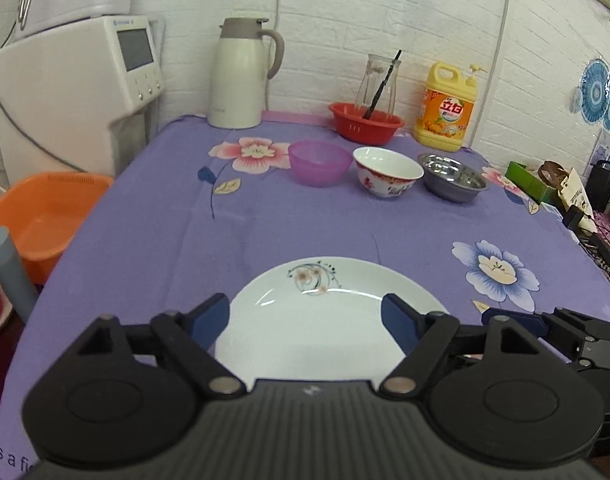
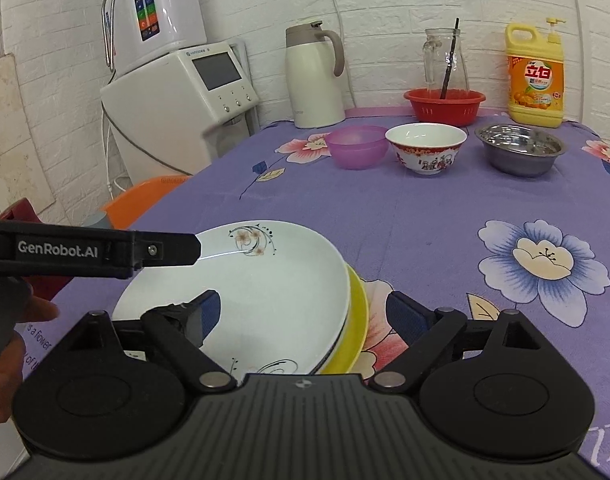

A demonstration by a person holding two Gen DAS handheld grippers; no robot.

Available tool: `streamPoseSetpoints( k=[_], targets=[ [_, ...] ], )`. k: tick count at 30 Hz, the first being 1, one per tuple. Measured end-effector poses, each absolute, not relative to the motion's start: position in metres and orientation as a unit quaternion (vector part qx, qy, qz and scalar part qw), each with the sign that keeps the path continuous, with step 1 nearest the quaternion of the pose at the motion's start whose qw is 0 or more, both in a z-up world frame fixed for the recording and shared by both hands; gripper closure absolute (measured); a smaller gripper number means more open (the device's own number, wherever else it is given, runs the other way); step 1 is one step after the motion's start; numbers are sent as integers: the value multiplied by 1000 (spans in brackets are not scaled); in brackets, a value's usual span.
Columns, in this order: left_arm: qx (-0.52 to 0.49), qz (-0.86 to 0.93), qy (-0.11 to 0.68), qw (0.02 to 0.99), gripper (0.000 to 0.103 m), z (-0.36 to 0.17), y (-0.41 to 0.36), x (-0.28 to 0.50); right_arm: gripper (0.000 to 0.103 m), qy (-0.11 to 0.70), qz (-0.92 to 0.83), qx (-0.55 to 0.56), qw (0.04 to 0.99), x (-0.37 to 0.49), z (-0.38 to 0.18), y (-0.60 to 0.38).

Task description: Organize plates and bowls

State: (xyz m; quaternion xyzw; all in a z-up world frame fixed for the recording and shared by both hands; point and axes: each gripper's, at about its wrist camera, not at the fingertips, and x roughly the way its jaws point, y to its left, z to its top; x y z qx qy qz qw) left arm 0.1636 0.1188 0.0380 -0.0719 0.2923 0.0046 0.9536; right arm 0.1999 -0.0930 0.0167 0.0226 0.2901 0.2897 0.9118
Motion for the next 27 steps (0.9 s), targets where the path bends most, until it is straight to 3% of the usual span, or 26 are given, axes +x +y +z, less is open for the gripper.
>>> streamPoseSetpoints(
  k=[15,27],
  targets=[
    [-87,-53,304,947,22,38,65,207,0,289,214,77,930,227,15,-166],
    [-48,-70,316,945,21,47,7,273,0,299,145,83,940,303,10,-235]
  ],
)
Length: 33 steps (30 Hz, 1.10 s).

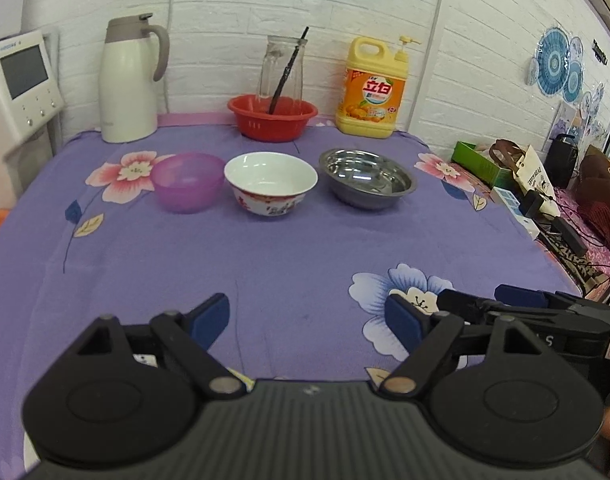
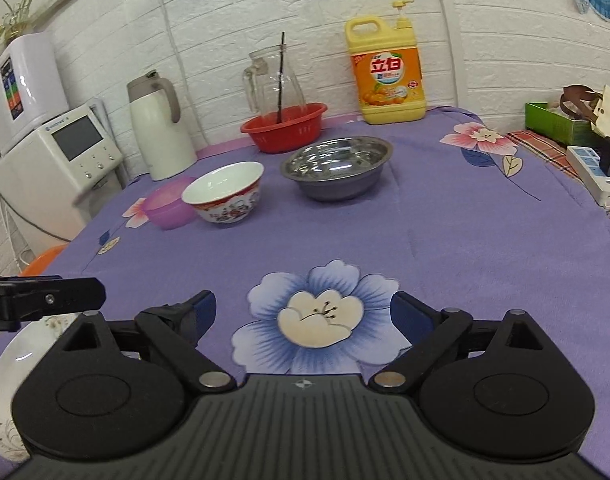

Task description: Organize plates and bowls

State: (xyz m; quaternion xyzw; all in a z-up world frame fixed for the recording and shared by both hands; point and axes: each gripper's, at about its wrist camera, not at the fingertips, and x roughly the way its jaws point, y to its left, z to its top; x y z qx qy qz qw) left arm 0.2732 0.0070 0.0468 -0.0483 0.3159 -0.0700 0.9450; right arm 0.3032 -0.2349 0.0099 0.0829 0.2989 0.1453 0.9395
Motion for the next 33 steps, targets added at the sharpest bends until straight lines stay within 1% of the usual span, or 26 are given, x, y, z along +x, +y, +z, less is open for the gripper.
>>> streamPoseSetpoints(
  k=[4,12,14,15,18,20,24,26,30,33],
  targets=[
    [-38,-71,323,943,20,46,-6,289,0,310,134,90,937,332,2,-245],
    [-19,-63,343,937,20,34,-18,307,0,329,103,62,937,414,-8,-247],
    [-15,-58,348,936,20,31,-18,311,0,323,103,84,937,414,-18,-253],
    [-13,-56,351,935,20,29,-17,315,0,332,104,98,932,413,-24,-256],
    [-14,-55,361,931,20,25,-17,330,0,316,105,76,940,405,-17,-254],
    [-27,-65,369,927,20,26,-15,340,0,306,110,81,942,402,-13,-255],
    [-81,-100,372,919,20,40,-7,369,0,323,119,89,935,408,-13,-256],
    [-91,-116,364,920,20,53,-8,384,0,330,127,76,932,414,-8,-254],
    [-95,-150,330,927,20,80,-16,422,0,318,132,42,938,433,19,-256],
    [-113,-173,330,921,20,84,-24,462,0,307,125,28,943,465,34,-258]
  ],
)
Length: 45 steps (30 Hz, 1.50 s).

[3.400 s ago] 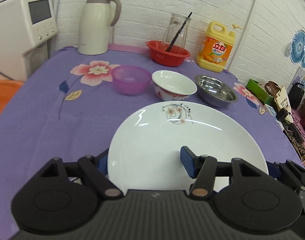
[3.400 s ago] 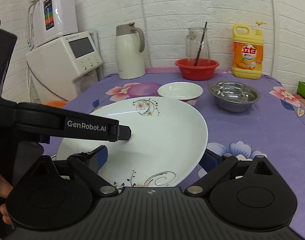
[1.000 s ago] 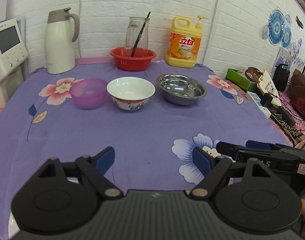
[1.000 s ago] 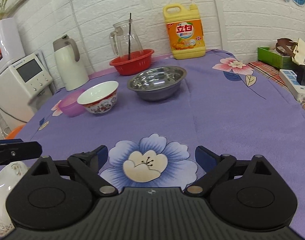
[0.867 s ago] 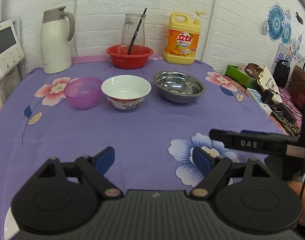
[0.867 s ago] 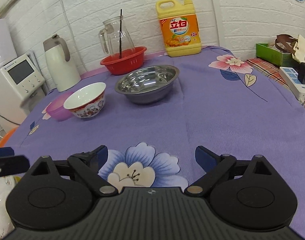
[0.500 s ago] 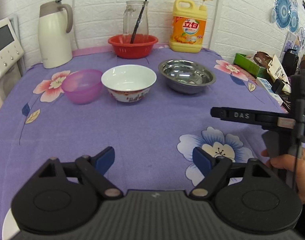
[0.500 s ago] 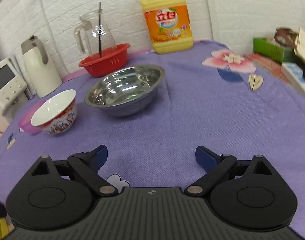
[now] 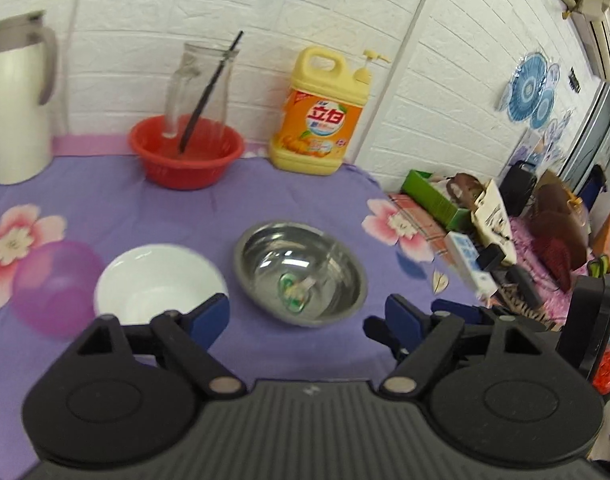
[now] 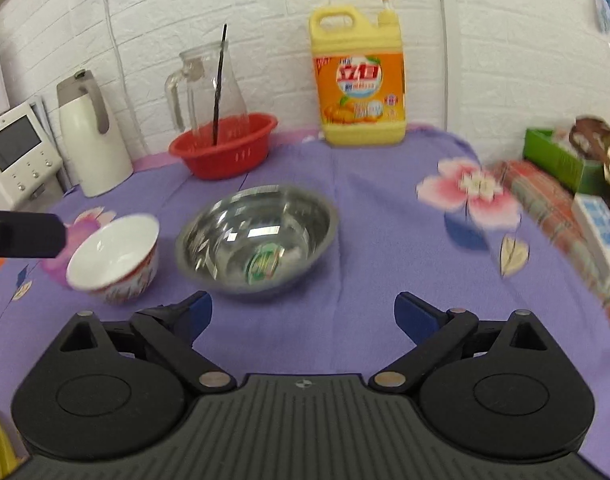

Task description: Organize plates and bowls

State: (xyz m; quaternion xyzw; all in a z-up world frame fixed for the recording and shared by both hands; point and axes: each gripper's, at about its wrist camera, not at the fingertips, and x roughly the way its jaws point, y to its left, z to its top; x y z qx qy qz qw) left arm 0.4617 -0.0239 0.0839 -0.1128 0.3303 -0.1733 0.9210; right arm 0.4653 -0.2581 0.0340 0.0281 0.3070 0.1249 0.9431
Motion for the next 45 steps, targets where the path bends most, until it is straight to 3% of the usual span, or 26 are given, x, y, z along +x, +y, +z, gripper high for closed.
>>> streamPoseSetpoints(
  k=[6,16,25,28,45],
  targets=[
    [-76,-153,344,923,22,66,-35,535,0,324,106,50,939,522,12,-261],
    [-33,-124,391,912,22,18,-54,624,0,340,103,115,928,536,-9,-276],
    [5,-142,402,905,22,4,-72,631,0,340,132,76,928,533,-16,-245],
    [4,-165,409,897,28,2,-77,630,0,345,151,56,925,530,-14,-234],
    [13,-178,420,890,27,16,-84,576,0,374,168,55,910,499,5,-228]
  ],
)
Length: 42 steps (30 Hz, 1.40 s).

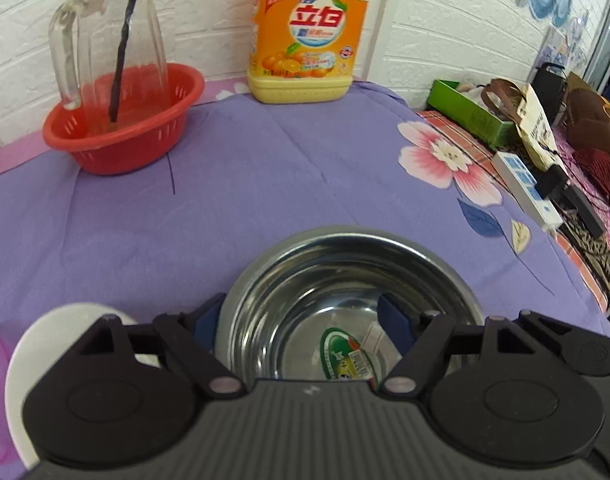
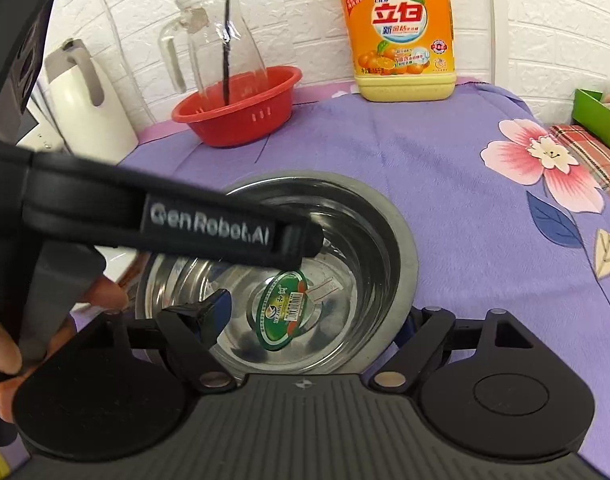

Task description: Organize plates and bowls

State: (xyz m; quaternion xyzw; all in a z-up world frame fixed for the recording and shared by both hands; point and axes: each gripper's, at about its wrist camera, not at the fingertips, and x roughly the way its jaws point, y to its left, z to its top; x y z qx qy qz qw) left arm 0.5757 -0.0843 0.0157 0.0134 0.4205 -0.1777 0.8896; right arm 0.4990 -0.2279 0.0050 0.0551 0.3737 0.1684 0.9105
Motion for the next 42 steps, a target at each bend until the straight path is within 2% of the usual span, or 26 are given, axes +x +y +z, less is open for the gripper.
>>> streamPoseSetpoints(
  k=[18,42],
  targets=[
    [-6,-199,419,886,26,24,-73,404,0,375,187,49,907,343,11,-222],
    [-10,-211,403,891,26,13,-51,294,0,359,201,33,911,247,6,-207]
  ],
)
